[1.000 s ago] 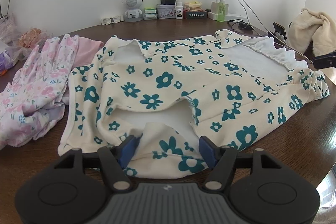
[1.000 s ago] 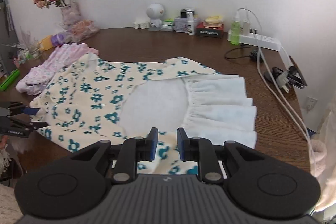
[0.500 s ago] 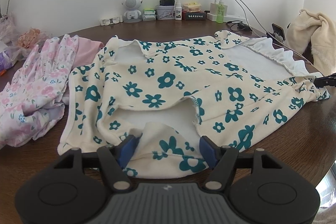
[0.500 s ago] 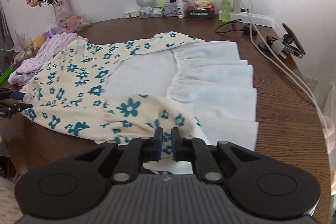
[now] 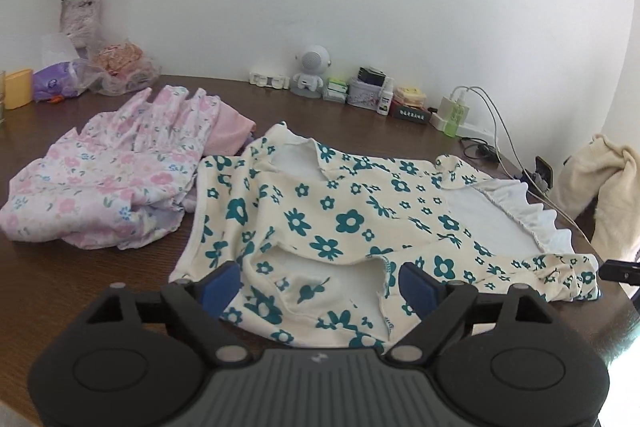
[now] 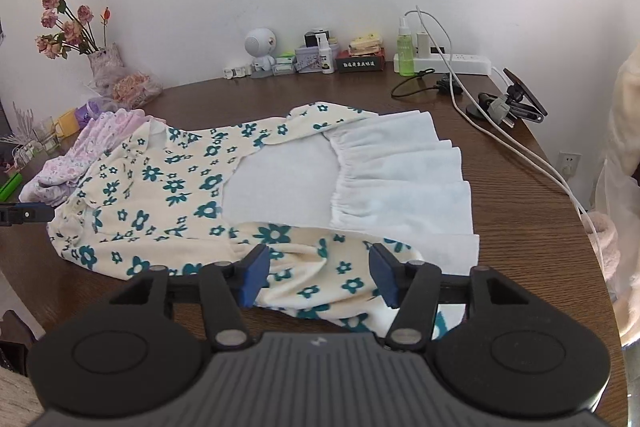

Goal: Fold clothes

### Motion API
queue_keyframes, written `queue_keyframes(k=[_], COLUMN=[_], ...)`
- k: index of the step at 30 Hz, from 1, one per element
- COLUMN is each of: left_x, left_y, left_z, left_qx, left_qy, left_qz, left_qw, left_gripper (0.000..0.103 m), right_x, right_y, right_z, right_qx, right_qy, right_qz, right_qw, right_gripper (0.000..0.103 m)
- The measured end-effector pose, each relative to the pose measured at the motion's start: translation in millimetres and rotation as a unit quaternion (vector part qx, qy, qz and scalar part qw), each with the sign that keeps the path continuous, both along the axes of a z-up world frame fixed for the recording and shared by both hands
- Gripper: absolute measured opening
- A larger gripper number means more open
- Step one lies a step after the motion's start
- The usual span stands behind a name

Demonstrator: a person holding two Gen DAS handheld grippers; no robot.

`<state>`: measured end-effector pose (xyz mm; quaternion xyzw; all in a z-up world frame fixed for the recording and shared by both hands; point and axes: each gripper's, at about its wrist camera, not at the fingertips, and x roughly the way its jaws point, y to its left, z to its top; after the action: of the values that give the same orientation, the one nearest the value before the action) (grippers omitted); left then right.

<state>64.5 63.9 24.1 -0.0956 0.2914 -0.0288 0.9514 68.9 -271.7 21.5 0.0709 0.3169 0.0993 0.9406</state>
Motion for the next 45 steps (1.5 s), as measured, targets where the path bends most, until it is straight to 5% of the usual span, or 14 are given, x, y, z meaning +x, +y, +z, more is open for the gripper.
queue_keyframes(k=[4,11,20,28,32,35,39,43,45], left_x=[-24,-49,-31,-20,-15,-10,1,15,22], left_y=[4,2,-22,-37,-44,-46,-54,-67,-74], left_z=[-5,-8,-7,-3,-3,-1,-4,-12,-17], left_qx=[0.002,0.029,0.029,0.046,0.079,0.132,0.202,0.268,0.270], left_qy=[0.014,0.041,0.047,0.049,0.053,0.052,0.064,0.090,0.117], left_qz=[0.047,0.071,0.049,0.037,-0.010,-0.098,-0.178,-0.224,-0.252], left_qw=[0.9988,0.9962,0.9972,0.9971,0.9954,0.9850,0.9610,0.9326,0.9219], left_gripper=[0.089,0.089,0.091,0.094,0.094,0.094,0.091,0.091,0.087], right_x=[-22,-33,-32,-30,-27,-24,-22,-9,0], right_y=[23,35,37,48,44,45,48,49,51], right_z=[1,-8,1,4,4,2,-4,-5,-6], right_qx=[0.027,-0.001,-0.028,-0.042,-0.061,-0.152,-0.311,-0.349,-0.344], right_qy=[-0.014,0.021,0.003,0.011,0.013,0.000,-0.005,0.020,0.034], right_qz=[-0.024,-0.083,-0.114,-0.096,-0.088,-0.044,0.081,0.161,0.188], right_qw=[0.999,0.996,0.993,0.994,0.994,0.987,0.947,0.923,0.919], right_gripper=[0.082,0.086,0.101,0.103,0.103,0.103,0.102,0.094,0.085])
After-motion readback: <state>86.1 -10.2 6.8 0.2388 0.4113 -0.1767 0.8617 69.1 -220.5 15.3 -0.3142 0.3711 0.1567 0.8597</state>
